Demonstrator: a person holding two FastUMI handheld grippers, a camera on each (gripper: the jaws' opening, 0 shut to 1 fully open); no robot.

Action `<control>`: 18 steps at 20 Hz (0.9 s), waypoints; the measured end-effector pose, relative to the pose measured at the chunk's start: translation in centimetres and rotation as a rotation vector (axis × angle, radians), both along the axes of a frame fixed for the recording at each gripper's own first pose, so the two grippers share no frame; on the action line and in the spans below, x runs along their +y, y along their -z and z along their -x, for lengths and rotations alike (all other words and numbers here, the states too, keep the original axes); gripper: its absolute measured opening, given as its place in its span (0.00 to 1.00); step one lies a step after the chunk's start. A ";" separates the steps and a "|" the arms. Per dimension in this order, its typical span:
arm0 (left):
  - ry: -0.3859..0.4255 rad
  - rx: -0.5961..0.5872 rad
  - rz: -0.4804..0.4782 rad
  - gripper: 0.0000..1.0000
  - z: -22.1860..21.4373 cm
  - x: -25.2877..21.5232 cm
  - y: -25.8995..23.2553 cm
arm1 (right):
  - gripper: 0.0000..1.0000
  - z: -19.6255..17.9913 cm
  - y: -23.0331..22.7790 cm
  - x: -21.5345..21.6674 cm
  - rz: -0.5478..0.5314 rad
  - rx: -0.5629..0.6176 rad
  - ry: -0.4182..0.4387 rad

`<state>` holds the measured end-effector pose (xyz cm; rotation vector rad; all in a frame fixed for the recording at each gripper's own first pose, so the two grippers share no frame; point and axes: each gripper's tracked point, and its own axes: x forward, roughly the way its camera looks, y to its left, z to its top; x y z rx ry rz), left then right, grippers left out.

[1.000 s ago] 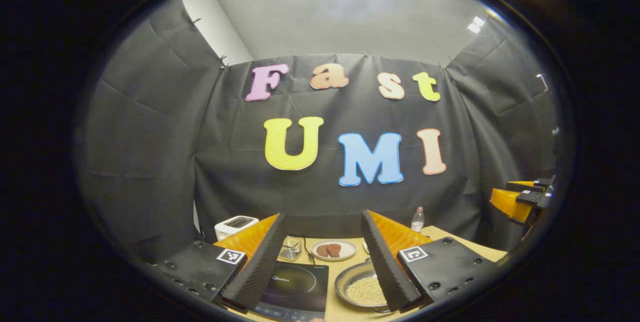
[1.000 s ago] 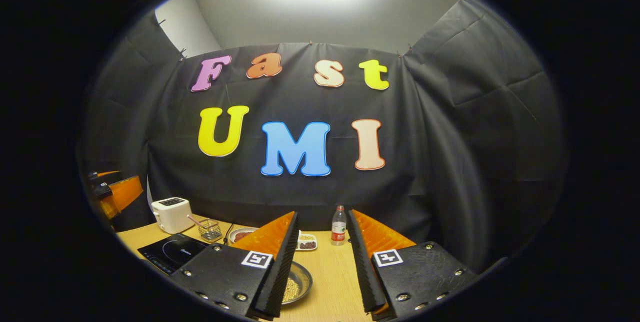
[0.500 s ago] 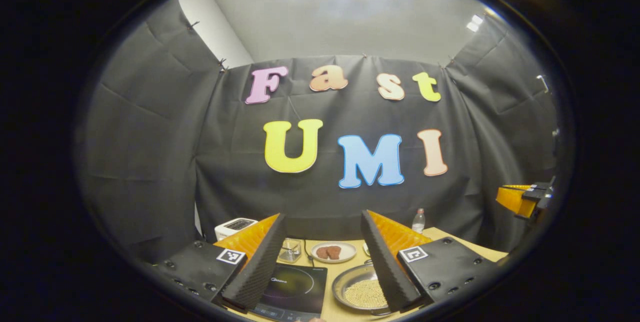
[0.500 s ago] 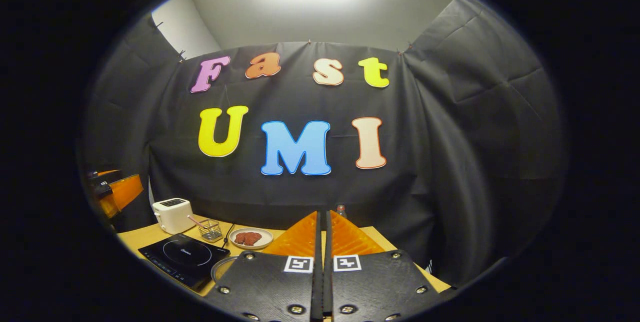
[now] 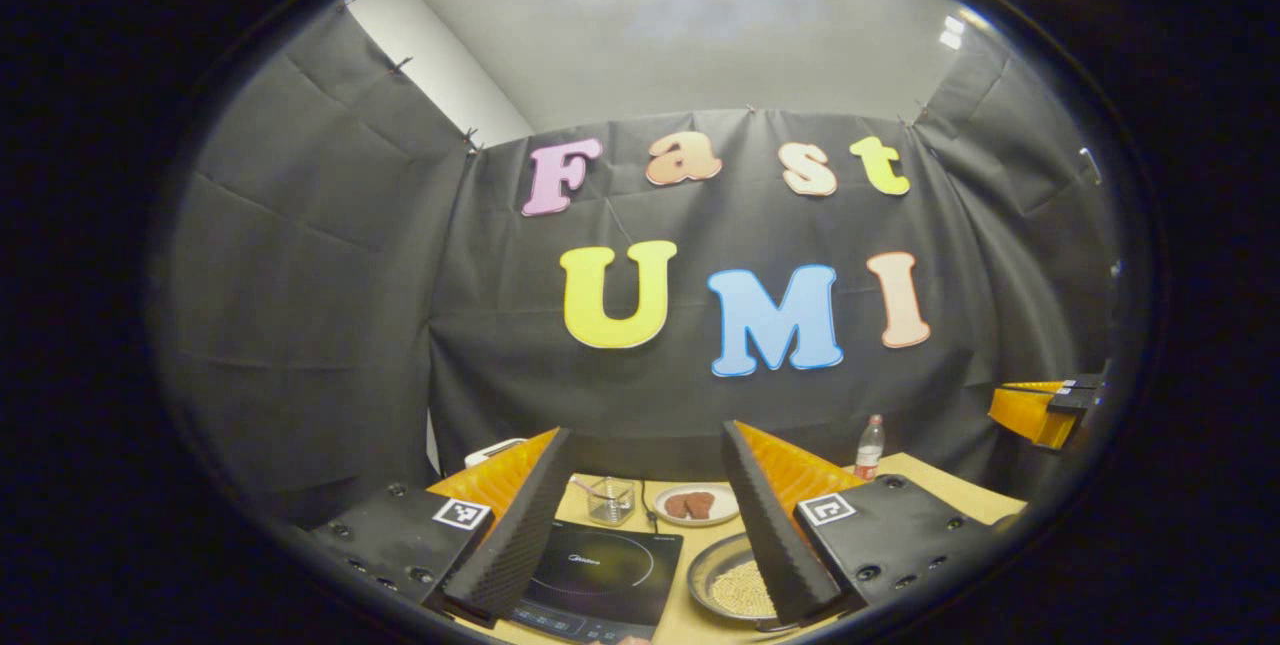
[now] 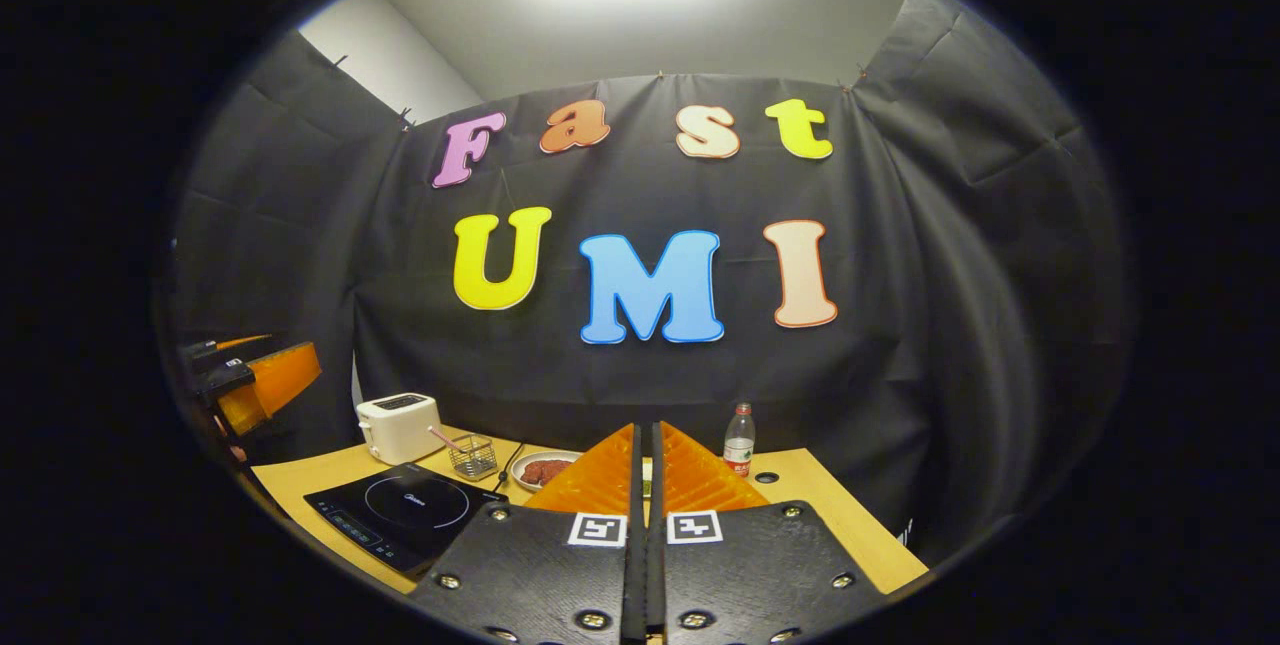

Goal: First push the handle of the pot to place it horizontally, then grasp the pot with both hands and set it on the induction cooktop.

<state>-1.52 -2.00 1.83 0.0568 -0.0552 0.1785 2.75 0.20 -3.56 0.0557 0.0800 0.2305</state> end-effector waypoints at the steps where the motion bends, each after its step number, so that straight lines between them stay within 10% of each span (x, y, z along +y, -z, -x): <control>1: -0.008 -0.001 -0.005 0.93 0.0 0.3 -0.3 | 0.00 -0.1 0.1 0.5 -0.007 0.001 -0.013; 18: -0.045 -0.035 -0.017 0.96 -2.2 6.9 -1.0 | 0.00 -0.8 6.0 12.9 -0.003 0.168 -0.276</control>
